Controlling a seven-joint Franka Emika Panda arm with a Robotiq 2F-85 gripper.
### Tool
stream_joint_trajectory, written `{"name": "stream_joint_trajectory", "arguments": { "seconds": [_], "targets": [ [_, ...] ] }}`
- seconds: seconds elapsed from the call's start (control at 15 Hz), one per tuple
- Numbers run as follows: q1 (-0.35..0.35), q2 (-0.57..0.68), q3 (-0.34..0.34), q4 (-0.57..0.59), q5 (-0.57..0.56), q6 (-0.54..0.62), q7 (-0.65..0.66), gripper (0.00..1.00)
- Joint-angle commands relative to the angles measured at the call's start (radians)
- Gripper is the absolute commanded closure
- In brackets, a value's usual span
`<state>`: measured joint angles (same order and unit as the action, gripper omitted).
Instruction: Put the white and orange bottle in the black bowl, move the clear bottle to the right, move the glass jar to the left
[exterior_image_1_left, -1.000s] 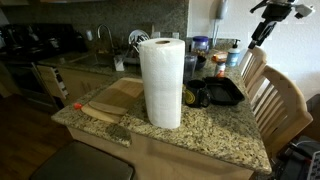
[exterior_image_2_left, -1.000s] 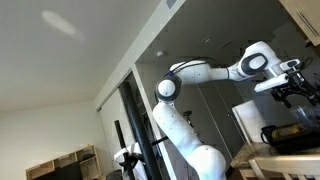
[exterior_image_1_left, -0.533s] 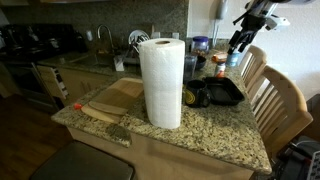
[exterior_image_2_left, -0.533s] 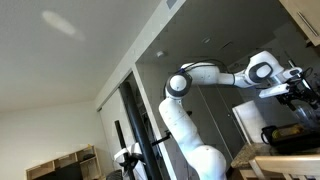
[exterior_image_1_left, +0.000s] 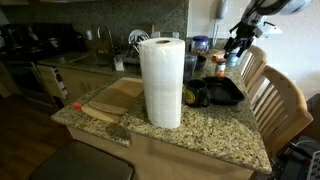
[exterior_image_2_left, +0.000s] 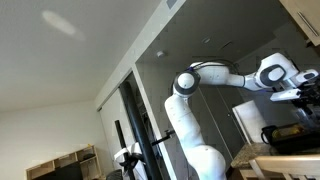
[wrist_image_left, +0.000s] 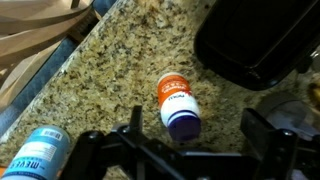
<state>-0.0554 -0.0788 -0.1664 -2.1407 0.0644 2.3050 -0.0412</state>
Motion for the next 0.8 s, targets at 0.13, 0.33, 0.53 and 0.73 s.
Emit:
{"name": "stream_joint_trajectory", "arguments": {
  "seconds": [0.13,0.33,0.53,0.73],
  "targets": [
    [-0.036,0.111,0.016,0.05,0.001,0.031,0.027,0.0],
    [-0.029,0.118,0.024,0.066,0.007,0.027,0.027,0.0],
    [-0.009,0.165,0.054,0.095,0.002,0.078,0.094,0.0],
    [-0.011,0.147,0.068,0.082,0.0,0.062,0.116,0.0]
  ]
}}
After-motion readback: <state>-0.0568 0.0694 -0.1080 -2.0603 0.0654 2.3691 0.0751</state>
